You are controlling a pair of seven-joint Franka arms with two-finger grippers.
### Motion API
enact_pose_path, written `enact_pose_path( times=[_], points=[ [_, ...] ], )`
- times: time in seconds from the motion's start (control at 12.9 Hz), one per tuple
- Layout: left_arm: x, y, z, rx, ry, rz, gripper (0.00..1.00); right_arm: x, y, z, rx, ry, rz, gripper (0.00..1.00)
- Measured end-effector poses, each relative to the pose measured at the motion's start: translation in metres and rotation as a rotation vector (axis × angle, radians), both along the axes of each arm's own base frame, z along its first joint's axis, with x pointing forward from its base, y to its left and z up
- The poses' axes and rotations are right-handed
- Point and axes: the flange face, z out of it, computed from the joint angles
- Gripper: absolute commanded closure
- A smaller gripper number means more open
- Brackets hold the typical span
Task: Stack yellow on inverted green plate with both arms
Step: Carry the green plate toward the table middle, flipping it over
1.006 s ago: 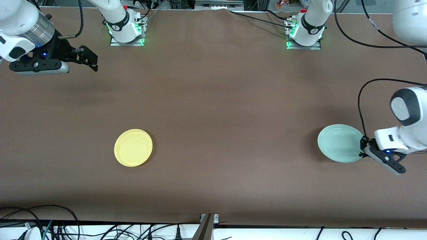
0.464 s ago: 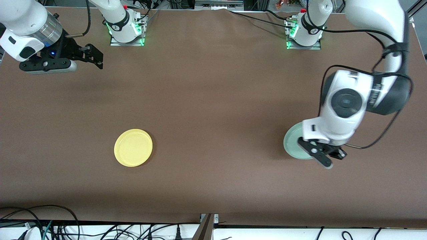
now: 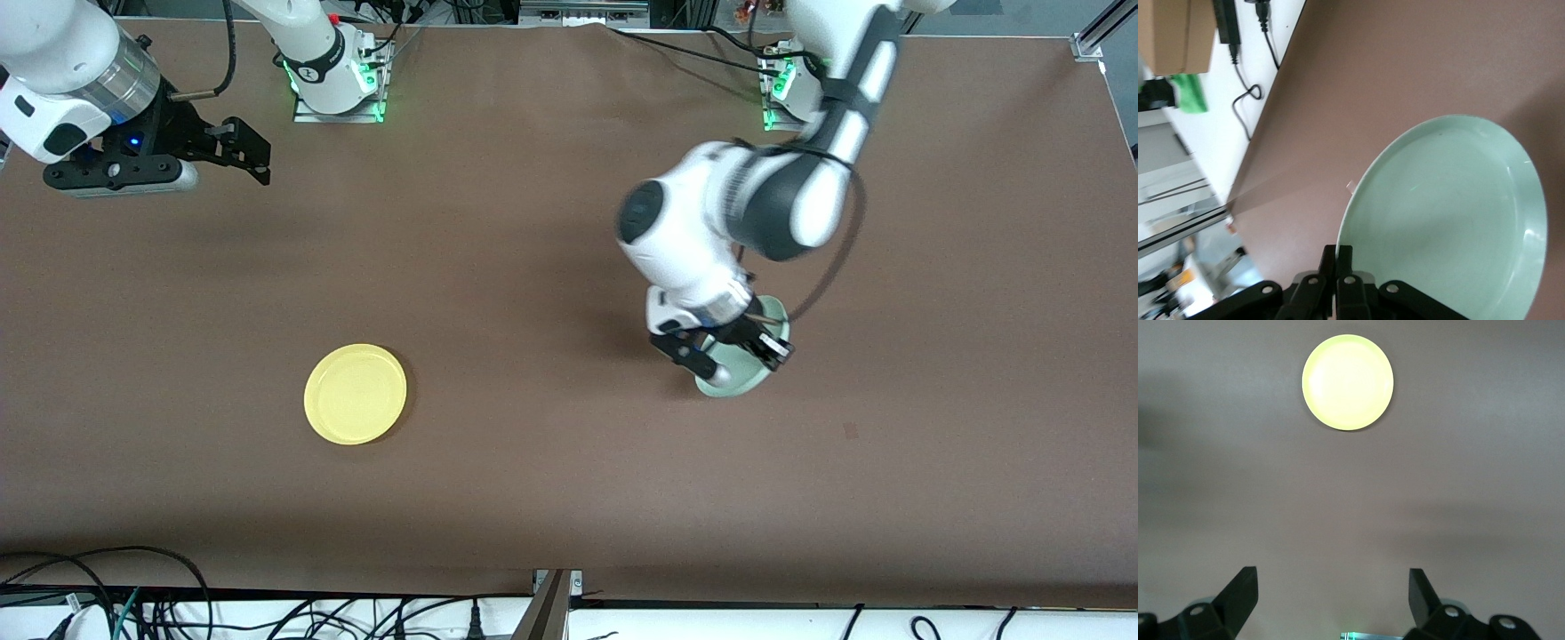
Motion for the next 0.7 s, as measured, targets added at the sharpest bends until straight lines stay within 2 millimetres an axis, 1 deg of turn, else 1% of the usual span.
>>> enact_pose_path(
  times=[0.23, 0.39, 0.46, 0.54, 0.62, 0.7],
  points=[
    [-0.053, -0.069, -0.053, 0.207, -0.085, -0.031, 1.0, 0.003, -0.006, -0.002, 0.001, 0.001, 0.002, 0.0],
    [-0.093, -0.118, -0.094, 0.259, -0.191, -0.017, 1.0, 0.004, -0.01, -0.003, 0.002, 0.003, 0.0, 0.0],
    [-0.111, -0.137, -0.113, 0.266, -0.231, -0.022, 1.0, 0.005, -0.013, -0.004, 0.002, 0.005, 0.001, 0.0],
    [-0.123, -0.15, -0.125, 0.284, -0.274, -0.028, 1.0, 0.007, -0.017, -0.006, 0.003, 0.008, 0.008, 0.0],
    [-0.132, -0.158, -0.129, 0.295, -0.31, -0.026, 1.0, 0.009, -0.02, -0.009, 0.003, 0.011, 0.014, 0.0],
    [-0.141, -0.166, -0.131, 0.295, -0.341, -0.021, 0.83, 0.011, -0.023, -0.011, 0.004, 0.015, 0.018, 0.0]
  ],
)
